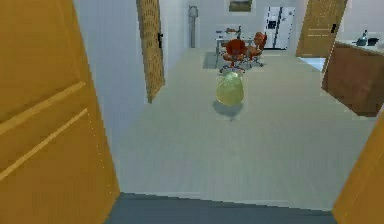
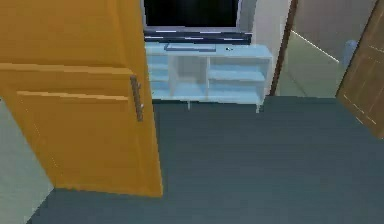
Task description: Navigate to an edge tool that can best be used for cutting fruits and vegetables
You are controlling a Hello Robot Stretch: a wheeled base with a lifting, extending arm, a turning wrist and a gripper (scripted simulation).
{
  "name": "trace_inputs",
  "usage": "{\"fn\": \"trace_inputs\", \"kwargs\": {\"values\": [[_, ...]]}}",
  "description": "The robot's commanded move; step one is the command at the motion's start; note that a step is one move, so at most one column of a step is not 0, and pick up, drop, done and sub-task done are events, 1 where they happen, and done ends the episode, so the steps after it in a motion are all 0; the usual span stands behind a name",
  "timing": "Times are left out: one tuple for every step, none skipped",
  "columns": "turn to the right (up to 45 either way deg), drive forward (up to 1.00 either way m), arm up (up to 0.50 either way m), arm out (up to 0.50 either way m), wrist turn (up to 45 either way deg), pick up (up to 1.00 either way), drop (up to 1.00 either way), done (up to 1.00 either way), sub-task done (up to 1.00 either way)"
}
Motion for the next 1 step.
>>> {"fn": "trace_inputs", "kwargs": {"values": [[24.0,0.0,0.0,0.0,0.0,0.0,0.0,0.0,0.0]]}}
